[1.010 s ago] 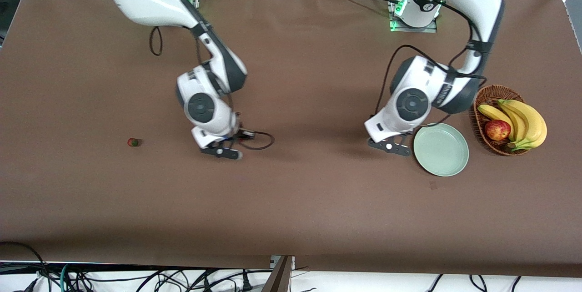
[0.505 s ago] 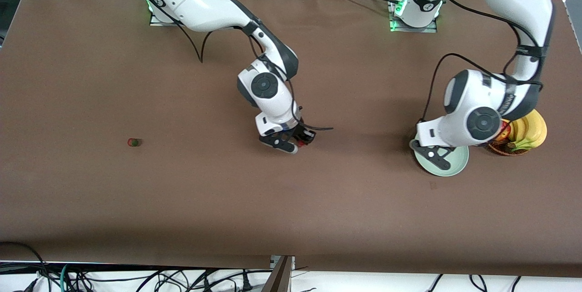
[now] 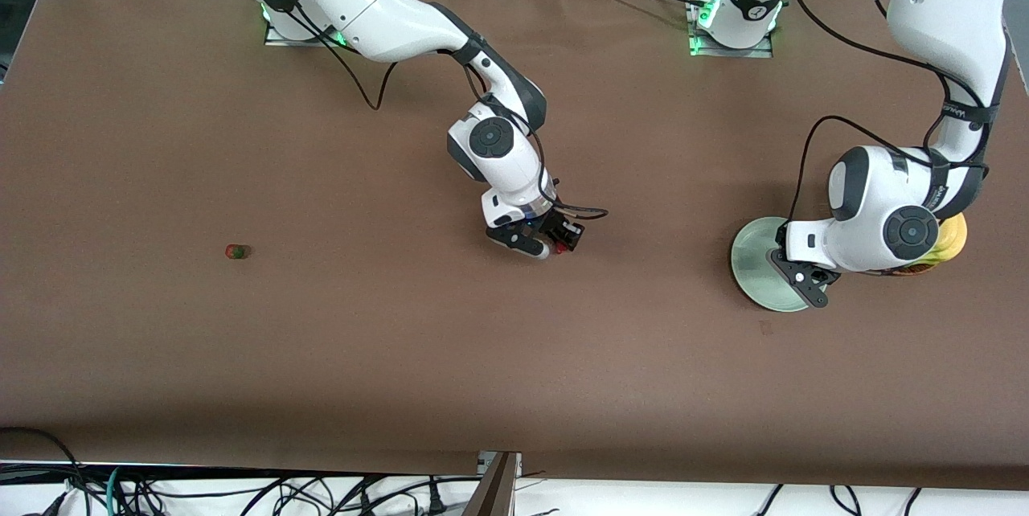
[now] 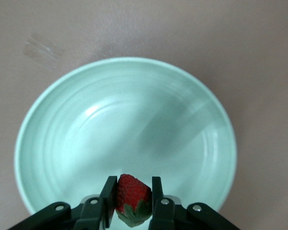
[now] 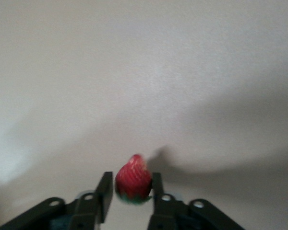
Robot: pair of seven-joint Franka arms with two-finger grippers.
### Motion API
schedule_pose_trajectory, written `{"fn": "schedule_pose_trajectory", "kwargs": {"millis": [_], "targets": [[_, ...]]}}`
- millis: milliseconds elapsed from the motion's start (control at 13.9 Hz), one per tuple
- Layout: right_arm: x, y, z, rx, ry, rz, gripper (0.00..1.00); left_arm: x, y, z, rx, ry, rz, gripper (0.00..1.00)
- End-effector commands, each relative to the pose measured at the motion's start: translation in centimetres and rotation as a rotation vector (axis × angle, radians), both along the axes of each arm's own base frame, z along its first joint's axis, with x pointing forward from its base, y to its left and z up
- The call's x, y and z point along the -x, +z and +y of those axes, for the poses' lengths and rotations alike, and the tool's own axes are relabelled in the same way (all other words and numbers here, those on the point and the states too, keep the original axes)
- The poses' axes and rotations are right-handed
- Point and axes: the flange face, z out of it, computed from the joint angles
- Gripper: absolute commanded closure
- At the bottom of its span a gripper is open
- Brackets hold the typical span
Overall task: Collect all strawberries into plate
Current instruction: 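Drop the strawberry on the plate while the right gripper sets another mid-table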
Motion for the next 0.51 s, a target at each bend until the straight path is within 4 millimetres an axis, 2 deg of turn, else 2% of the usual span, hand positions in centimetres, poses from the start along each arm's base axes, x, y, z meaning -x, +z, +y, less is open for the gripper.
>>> {"fn": "schedule_pose_trajectory", "kwargs": {"millis": [0, 72, 144, 289, 433], "targets": [[-2.0, 3.6, -0.9, -0.016, -0.012, -0.044, 0.00, 1.2, -0.9, -0.6, 0.014, -0.044, -0.030, 0.78], [-3.5, 5.4, -3.0, 0.010, -0.021, -0.035, 0.00, 1.2, -0.7, -0.6, 0.014, -0.046, -0.033, 0.17], [-5.0, 7.1, -5.4, 0.058, 0.004, -0.020, 0.00, 1.1, -0.2, -0.8, 0.016, -0.062, -0.037, 0.00], [-7.2, 9.6, -11.0, 0.177, 0.164, 0.009, 0.00, 0.9, 2.2, -1.6, 0.015, -0.073, -0.047, 0.00], [-8.6, 10.8, -17.6, 0.237, 0.248, 0.043, 0.00, 0.6, 5.7, -4.0, 0.021, -0.096, -0.066, 0.00]]}}
